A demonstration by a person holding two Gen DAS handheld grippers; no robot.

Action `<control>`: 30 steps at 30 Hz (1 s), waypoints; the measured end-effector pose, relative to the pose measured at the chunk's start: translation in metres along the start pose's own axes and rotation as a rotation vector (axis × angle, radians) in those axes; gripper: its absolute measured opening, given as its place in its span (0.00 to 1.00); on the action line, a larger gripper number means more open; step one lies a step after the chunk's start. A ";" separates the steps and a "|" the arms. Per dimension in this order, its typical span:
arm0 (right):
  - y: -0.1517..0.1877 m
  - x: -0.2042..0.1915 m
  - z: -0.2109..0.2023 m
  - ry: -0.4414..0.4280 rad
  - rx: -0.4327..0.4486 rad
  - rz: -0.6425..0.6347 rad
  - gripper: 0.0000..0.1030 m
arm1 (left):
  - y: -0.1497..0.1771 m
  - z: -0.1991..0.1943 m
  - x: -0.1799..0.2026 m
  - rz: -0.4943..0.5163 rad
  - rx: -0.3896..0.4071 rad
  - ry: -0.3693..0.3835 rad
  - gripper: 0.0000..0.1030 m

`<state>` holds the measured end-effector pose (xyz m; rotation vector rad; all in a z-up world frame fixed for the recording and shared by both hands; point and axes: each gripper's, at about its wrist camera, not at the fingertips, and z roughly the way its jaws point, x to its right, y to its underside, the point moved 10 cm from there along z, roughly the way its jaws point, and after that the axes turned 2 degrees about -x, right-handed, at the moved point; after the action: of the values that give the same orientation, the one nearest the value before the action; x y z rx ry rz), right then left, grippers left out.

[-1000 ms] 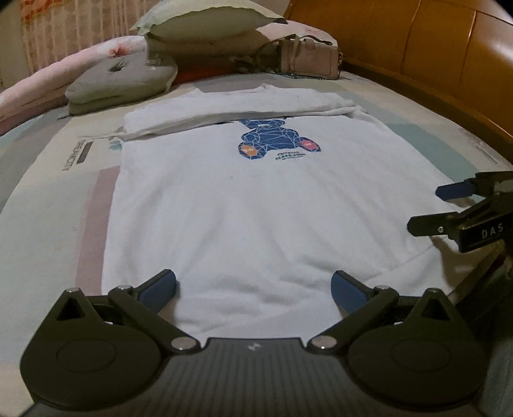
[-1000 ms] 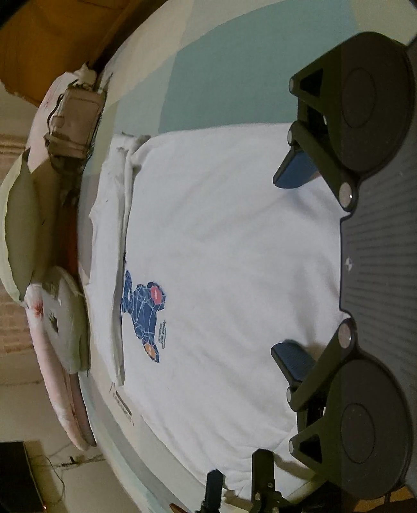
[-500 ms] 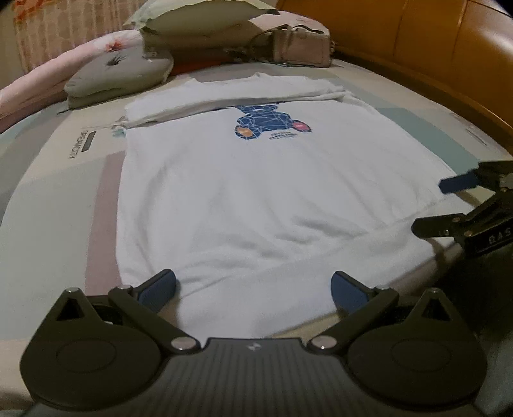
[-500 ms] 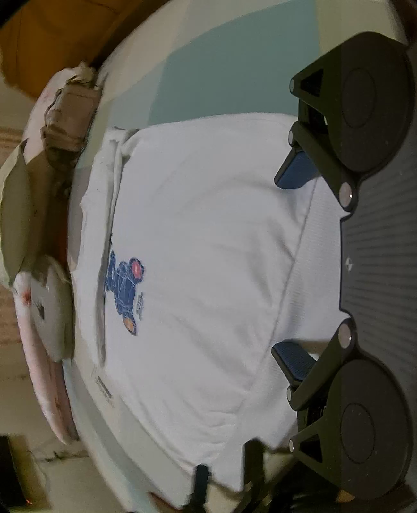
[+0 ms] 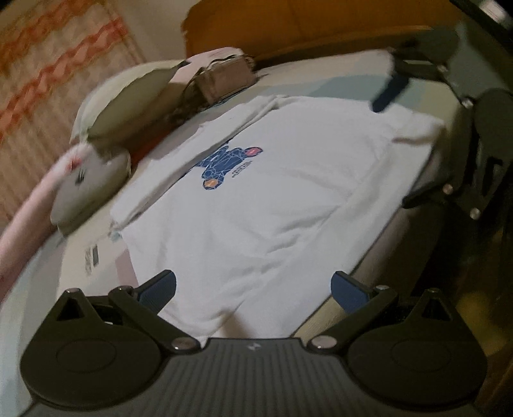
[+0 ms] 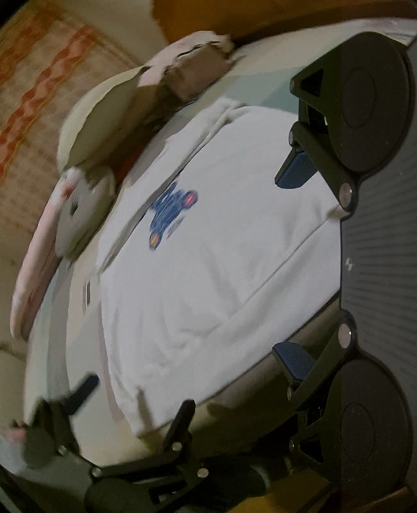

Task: Fold clothes
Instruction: 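Lift the hem with both tools and fold it toward the collar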

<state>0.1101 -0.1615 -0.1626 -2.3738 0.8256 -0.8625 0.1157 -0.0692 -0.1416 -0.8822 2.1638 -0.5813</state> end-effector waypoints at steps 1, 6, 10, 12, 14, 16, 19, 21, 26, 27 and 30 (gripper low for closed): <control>-0.003 -0.003 0.001 -0.002 0.002 -0.006 1.00 | 0.002 0.000 0.001 0.015 -0.003 -0.001 0.99; -0.014 -0.010 0.005 -0.025 0.014 -0.003 1.00 | 0.005 0.003 0.011 0.106 -0.016 -0.011 0.99; -0.024 -0.013 0.007 -0.015 0.024 -0.010 1.00 | -0.004 0.009 0.020 0.139 0.011 0.020 0.99; -0.027 -0.013 0.008 -0.015 0.027 -0.006 1.00 | -0.012 0.012 0.024 0.150 0.025 0.032 0.99; -0.027 -0.011 0.007 -0.021 0.031 0.010 1.00 | -0.019 0.016 0.029 0.170 0.038 0.034 1.00; -0.026 -0.009 0.005 -0.021 0.029 0.020 1.00 | -0.028 0.019 0.030 0.196 0.059 0.029 1.00; -0.022 -0.004 0.002 -0.011 0.028 0.026 1.00 | -0.035 0.022 0.024 0.214 0.073 0.012 1.00; -0.022 -0.002 -0.001 -0.013 0.037 0.035 1.00 | -0.037 0.022 0.018 0.201 0.080 0.015 1.00; -0.023 -0.010 0.006 -0.036 0.036 -0.003 1.00 | -0.039 0.023 0.006 0.155 0.080 0.015 1.00; -0.024 -0.013 0.010 -0.033 0.035 -0.020 1.00 | -0.039 0.024 0.004 0.145 0.078 0.018 1.00; -0.027 -0.017 0.021 0.005 0.034 -0.047 1.00 | -0.038 0.024 0.002 0.131 0.072 0.020 1.00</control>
<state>0.1243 -0.1262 -0.1675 -2.3708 0.7536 -0.8949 0.1487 -0.0990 -0.1338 -0.6933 2.1850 -0.6014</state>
